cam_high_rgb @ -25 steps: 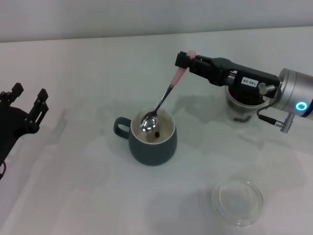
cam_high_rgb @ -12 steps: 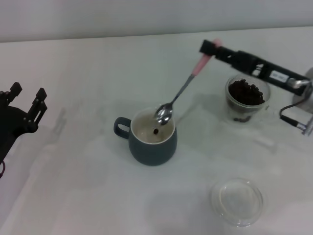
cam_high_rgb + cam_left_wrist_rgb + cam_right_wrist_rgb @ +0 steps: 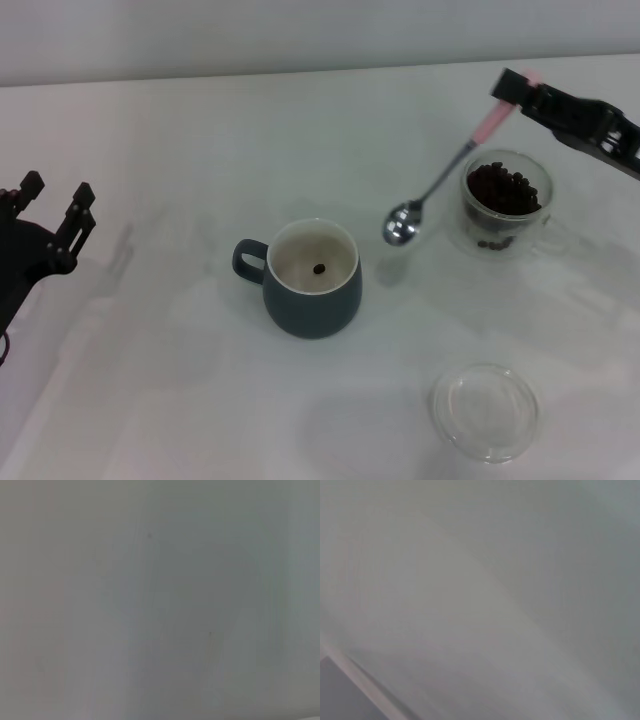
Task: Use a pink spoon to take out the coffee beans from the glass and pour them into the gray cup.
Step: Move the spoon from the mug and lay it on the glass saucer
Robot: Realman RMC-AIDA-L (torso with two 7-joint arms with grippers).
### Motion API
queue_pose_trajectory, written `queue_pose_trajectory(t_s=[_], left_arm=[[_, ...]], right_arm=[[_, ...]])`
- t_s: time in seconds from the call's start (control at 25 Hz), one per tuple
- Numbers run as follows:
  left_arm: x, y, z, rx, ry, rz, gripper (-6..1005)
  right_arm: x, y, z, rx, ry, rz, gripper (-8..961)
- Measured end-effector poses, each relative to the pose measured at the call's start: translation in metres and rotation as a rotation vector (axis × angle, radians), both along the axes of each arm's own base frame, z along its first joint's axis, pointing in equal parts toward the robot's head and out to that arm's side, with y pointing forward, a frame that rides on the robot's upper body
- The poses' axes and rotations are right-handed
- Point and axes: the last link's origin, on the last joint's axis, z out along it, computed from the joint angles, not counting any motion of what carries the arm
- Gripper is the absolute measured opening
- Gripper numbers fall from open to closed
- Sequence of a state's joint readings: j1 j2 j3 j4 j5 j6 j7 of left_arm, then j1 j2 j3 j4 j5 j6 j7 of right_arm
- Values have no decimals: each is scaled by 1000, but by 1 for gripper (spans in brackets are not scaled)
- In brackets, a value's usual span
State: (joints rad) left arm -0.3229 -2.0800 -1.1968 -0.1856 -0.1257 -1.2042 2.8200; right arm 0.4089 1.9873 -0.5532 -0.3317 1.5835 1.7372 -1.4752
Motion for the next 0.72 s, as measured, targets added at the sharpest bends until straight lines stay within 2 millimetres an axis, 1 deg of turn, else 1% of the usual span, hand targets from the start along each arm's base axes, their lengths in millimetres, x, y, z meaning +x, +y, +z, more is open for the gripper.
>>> queue_pose_trajectory(t_s=[0.24,0.52,0.72], left_arm=[[-1,0,1,3,1,3,592],[-2,1,1,1,8,8,592],[-1,3,2,4,9,5,593]], right_arm=[[20,-18,12,29,-86,-20,153],[50,-43,29,44,-182,-70,154],[62,-57,29,-23,-242,-86,153]])
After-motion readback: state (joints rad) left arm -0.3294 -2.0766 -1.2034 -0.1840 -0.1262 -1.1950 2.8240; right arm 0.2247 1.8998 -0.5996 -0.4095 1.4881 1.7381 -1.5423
